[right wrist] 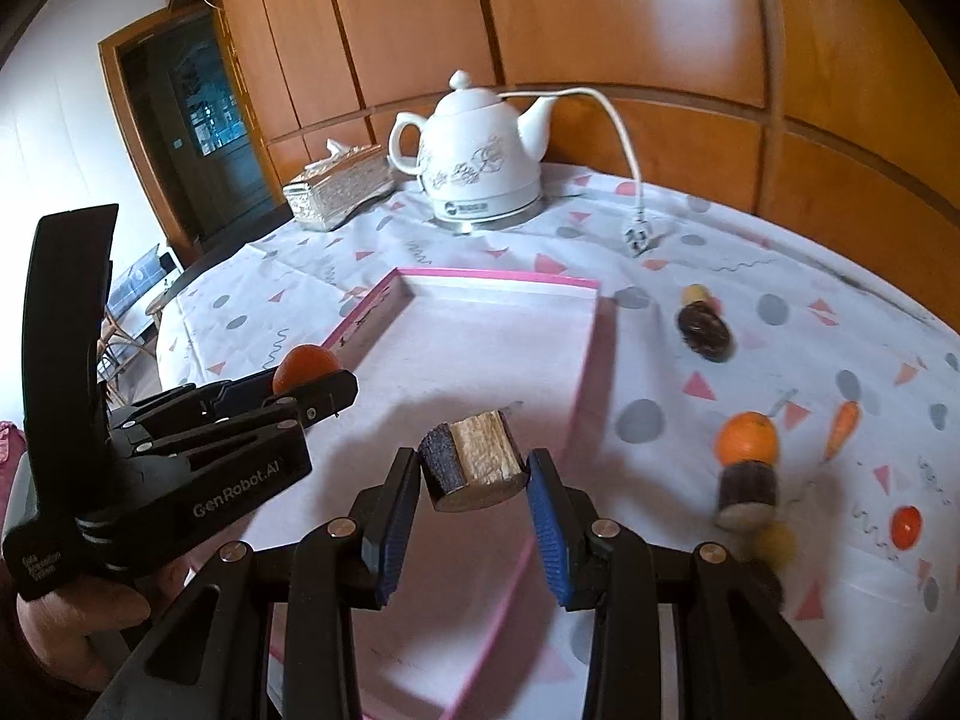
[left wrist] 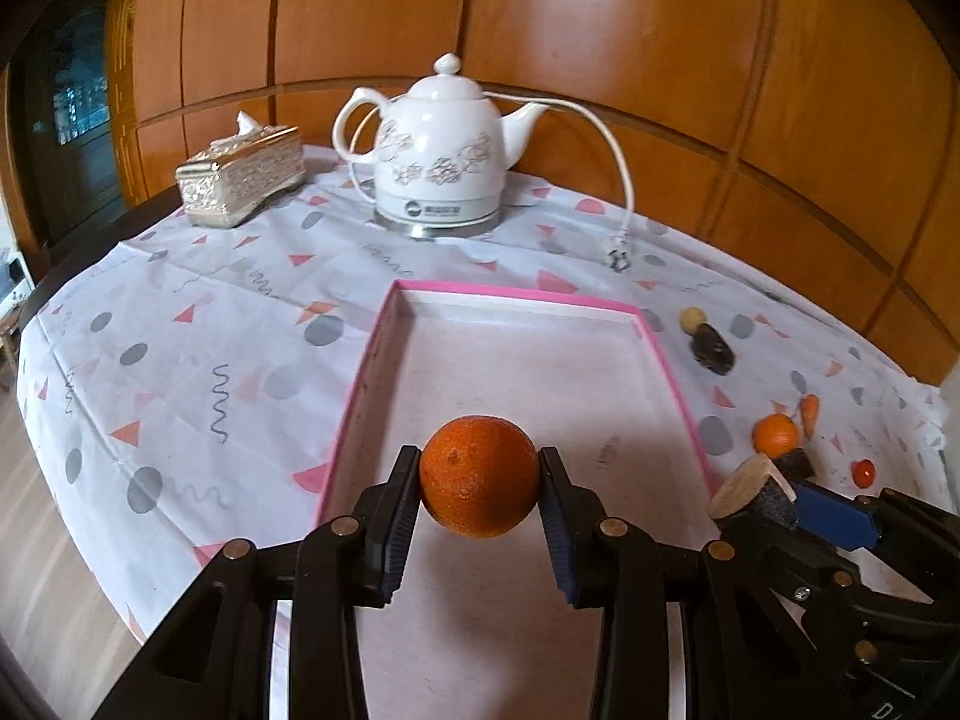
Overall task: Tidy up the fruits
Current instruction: 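Carry the orange into the pink tray with the left tool while the right tool drops the log slice there, then grasp the dark round root with the left tool while the right tool approaches the small yellow ball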
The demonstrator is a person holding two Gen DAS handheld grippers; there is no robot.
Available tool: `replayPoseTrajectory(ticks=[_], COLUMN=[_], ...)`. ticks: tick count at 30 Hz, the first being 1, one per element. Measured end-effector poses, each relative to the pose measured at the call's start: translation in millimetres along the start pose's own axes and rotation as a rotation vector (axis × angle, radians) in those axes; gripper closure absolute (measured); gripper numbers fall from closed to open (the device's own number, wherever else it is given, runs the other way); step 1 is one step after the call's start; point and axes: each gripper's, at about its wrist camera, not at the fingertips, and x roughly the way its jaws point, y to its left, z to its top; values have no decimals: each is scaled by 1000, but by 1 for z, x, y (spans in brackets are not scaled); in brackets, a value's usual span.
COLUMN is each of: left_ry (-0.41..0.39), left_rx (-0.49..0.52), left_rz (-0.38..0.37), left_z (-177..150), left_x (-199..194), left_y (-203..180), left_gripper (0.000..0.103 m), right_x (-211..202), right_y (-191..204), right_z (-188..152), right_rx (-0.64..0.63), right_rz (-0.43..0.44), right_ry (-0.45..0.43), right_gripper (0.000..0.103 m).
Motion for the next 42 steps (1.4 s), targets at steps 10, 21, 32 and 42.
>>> replayPoseTrajectory(ticks=[10,21,32,42], left_ry=[-23,-39,-45,-8], left_rx=[-35,-7,92,191], left_rz=[29,-10,-95,-182], left_z=[2,5,17,39], left_x=[-2,-16,-20,5], left_y=[8,-6,-49,-105], left_gripper=[47,47,47,47], right_x=[22,4,-23,-38], right_y=[11,-3,-53,-115], right_z=[9,2,-11,-15], right_rx=[5,70,195,309], right_rz=[-4,-45,-132,-235], right_ry=[29,-9,-53,-73], right_gripper=[64,63,63,63])
